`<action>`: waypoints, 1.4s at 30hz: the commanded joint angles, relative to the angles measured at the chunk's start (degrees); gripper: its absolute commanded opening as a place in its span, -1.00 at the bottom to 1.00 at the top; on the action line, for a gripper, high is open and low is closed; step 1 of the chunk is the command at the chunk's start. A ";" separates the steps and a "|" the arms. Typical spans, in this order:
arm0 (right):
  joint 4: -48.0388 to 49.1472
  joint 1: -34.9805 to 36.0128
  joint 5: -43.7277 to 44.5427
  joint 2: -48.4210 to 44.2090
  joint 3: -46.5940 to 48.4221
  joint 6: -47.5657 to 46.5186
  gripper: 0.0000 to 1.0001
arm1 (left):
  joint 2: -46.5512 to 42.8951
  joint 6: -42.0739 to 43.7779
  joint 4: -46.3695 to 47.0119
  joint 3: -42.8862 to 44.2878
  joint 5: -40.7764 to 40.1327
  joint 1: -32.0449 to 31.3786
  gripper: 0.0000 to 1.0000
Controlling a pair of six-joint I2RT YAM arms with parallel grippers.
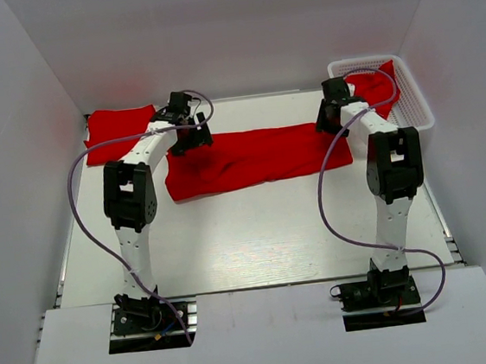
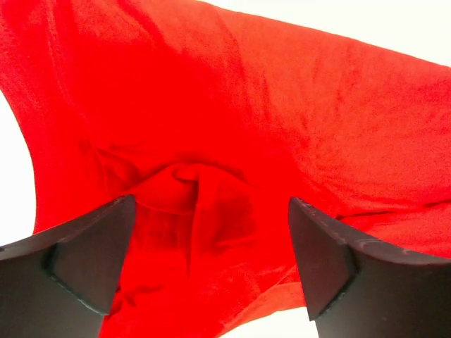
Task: Fold and stack the t-shirts
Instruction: Fold the other side of the tshirt into a rectangle
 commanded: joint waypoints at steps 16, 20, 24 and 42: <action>6.91 1.32 -15.65 -11.49 -12.47 -7.09 0.81 | -19.45 12.20 5.51 -20.08 7.04 -2.05 1.00; 8.06 1.94 -15.65 -11.50 -15.03 -7.45 0.81 | -20.07 14.58 5.51 -22.72 7.04 -3.36 0.95; 7.80 2.12 -16.00 -10.27 -14.51 -7.18 0.81 | -18.58 15.10 6.12 -22.72 8.19 -3.99 0.72; 7.45 2.03 -14.42 -9.21 -14.33 -6.39 0.81 | -10.58 12.99 6.99 -18.68 10.47 -4.51 -0.66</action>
